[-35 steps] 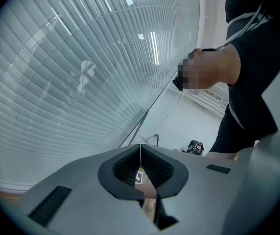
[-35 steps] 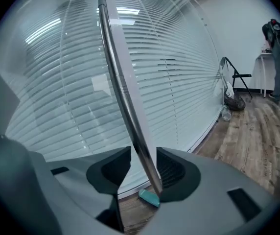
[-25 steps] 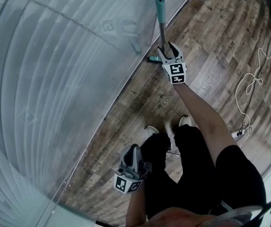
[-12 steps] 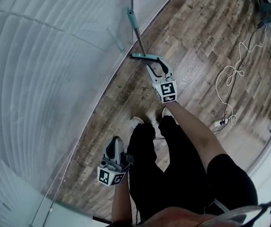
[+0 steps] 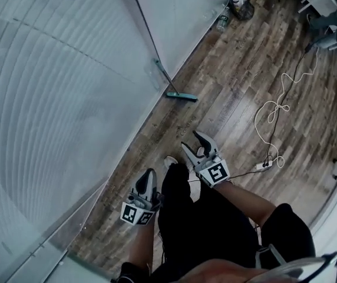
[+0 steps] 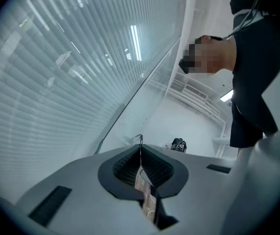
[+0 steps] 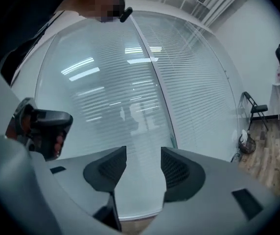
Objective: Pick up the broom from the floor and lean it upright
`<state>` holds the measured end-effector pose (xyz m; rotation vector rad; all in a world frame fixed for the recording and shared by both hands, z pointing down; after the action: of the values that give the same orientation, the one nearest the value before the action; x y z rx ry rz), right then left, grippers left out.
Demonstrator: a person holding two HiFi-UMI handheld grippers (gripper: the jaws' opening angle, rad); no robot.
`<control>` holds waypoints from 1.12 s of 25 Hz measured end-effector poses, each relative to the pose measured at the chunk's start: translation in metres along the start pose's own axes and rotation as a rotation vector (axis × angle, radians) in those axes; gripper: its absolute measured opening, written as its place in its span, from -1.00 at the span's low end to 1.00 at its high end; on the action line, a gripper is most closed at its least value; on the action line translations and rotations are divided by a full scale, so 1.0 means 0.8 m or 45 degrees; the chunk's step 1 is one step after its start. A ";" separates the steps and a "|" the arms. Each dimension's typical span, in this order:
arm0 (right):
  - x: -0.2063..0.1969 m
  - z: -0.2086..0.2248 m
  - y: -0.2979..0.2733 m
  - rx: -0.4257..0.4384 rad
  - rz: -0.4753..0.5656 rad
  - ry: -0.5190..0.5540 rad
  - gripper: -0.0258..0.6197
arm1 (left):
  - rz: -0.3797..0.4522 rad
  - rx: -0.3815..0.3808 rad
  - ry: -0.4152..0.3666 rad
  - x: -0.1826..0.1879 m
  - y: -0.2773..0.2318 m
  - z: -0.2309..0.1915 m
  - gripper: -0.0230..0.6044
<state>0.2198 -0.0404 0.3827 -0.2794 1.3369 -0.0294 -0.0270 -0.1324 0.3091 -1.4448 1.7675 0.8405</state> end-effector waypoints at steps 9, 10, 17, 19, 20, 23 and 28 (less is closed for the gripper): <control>0.232 -0.053 0.157 0.432 0.067 -0.026 -0.27 | 0.187 0.178 -0.242 0.070 -0.001 0.208 -0.86; 0.251 -0.055 0.167 0.435 0.085 -0.051 -0.27 | 0.207 0.158 -0.234 0.073 -0.002 0.218 -0.86; 0.325 -0.086 0.187 0.528 0.219 -0.087 -0.84 | 0.294 0.077 -0.289 0.119 0.007 0.269 -0.86; 0.327 -0.105 0.183 0.550 0.213 -0.088 -0.84 | 0.272 0.132 -0.344 0.132 0.019 0.270 -0.86; 0.328 -0.118 0.181 0.558 0.207 -0.058 -0.84 | 0.261 0.160 -0.369 0.140 0.025 0.270 -0.86; 0.338 -0.158 0.181 0.612 0.238 0.080 -0.84 | 0.270 0.238 -0.434 0.162 0.045 0.267 -0.86; 0.333 -0.183 0.176 0.659 0.225 0.172 -0.85 | 0.288 0.361 -0.487 0.174 0.051 0.264 -0.86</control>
<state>0.1225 0.0210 0.0683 0.2826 1.4331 -0.2452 -0.0627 -0.0251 0.0790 -0.8480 1.6886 0.8719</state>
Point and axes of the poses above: the fingertips, and each gripper's own axes: y backward along the fingers, z to its right, x out of its top, the point moved 10 cm from there along y, backward along the fingers, and after that the axes turned 11 degrees about -x, right-handed, at the moved point
